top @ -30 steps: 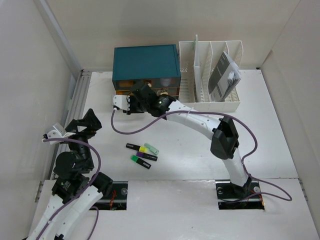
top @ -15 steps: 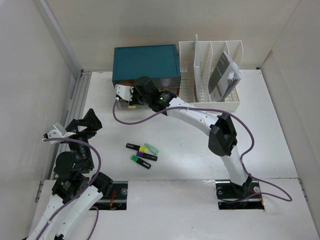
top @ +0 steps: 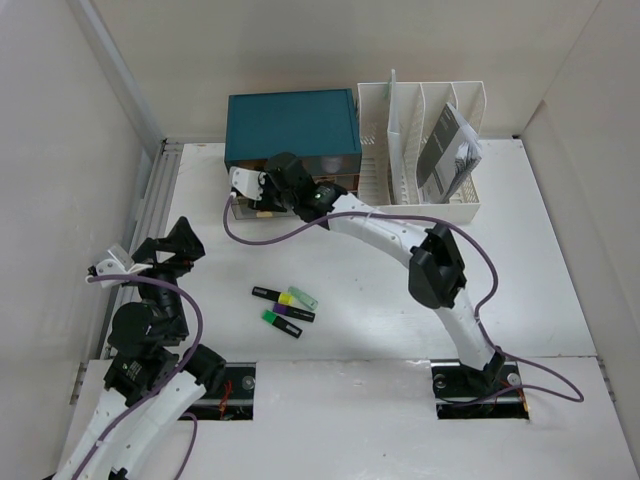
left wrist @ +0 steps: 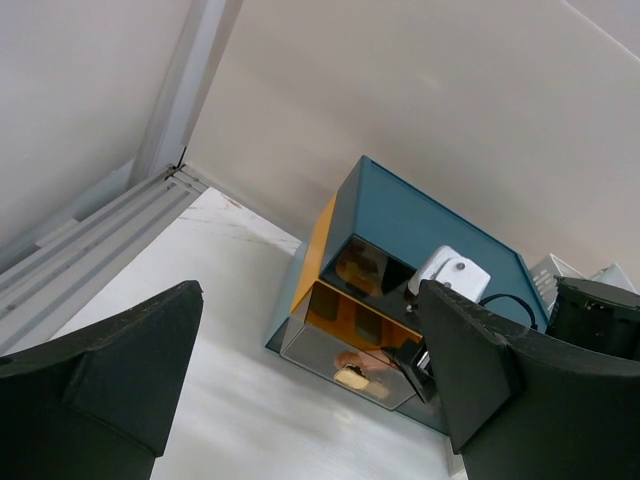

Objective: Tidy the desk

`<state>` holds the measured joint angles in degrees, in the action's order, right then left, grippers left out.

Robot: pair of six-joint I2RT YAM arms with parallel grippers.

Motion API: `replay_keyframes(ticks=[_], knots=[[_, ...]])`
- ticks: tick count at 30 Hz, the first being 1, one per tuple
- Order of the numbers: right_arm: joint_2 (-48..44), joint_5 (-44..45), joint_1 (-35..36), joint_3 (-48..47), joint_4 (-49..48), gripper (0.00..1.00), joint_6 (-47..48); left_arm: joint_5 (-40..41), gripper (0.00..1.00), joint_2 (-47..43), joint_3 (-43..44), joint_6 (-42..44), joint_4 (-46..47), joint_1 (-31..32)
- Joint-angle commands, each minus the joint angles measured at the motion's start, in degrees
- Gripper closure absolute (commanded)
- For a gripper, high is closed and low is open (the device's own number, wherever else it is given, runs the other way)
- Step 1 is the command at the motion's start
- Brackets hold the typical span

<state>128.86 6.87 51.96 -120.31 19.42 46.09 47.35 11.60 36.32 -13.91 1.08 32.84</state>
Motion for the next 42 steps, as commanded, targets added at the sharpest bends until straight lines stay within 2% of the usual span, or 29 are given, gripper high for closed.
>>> replay_keyframes(ticks=[1,6,12,13,17,20,24,37,42], knots=[[-4.13,-1.50,-0.02,-3.00,-1.76,0.44,-3.54,0.11,0.13,0.71,-0.10,0.82,2.96,-0.23],[-8.53,-8.61,-0.02,-1.77,0.79,0.45,-6.45,0.11,0.13,0.71,-0.10,0.82,2.96,-0.23],[-15.47,-30.20,-0.02,7.53,10.10,0.55,-7.24,0.11,0.13,0.18,-0.10,0.82,2.96,-0.23],[-16.00,-31.47,-0.02,9.20,11.50,0.55,-7.85,0.11,0.13,0.18,-0.10,0.82,2.96,-0.23],[-16.01,-29.30,0.51,16.22,19.76,0.55,-11.79,0.11,0.13,0.18,-0.10,0.82,2.96,-0.23],[-16.01,-27.35,0.51,22.12,17.95,0.54,-16.99,-0.51,0.13,0.18,-0.10,0.82,2.96,-0.23],[-16.71,-25.69,1.65,31.26,12.41,0.43,-23.83,-0.51,0.13,0.18,-0.10,0.82,2.96,-0.23],[-12.75,-20.32,5.08,31.19,8.62,0.38,-37.38,0.02,0.13,0.18,-0.10,1.34,2.96,-0.23],[-14.33,-15.75,6.92,34.78,4.76,0.34,-41.51,0.02,0.13,0.18,-0.10,1.34,2.96,-0.23]])
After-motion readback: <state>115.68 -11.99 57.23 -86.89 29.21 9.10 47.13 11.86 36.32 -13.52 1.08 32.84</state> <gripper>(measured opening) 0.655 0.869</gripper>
